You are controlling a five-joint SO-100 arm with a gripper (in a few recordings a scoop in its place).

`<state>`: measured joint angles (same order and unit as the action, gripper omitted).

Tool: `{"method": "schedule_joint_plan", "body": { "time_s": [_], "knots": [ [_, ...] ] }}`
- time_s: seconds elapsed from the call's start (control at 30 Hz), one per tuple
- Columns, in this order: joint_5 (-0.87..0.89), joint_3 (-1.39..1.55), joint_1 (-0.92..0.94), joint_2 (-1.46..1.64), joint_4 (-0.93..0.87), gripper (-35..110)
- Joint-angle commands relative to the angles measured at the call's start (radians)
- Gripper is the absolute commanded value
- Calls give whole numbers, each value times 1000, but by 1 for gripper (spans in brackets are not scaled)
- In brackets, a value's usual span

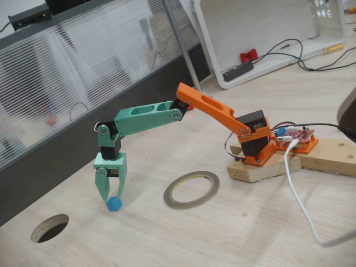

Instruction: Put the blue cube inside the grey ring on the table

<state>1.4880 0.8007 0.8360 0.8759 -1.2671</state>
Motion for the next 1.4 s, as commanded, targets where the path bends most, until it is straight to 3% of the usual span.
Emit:
{"method": "schedule_joint_plan", "body": {
  "time_s": [0.0, 0.27, 1.37],
  "knots": [
    [3, -23, 11, 44, -8, 31],
    [6, -21, 11, 44, -9, 40],
    [3, -31, 12, -74, 3, 39]
  ]
}}
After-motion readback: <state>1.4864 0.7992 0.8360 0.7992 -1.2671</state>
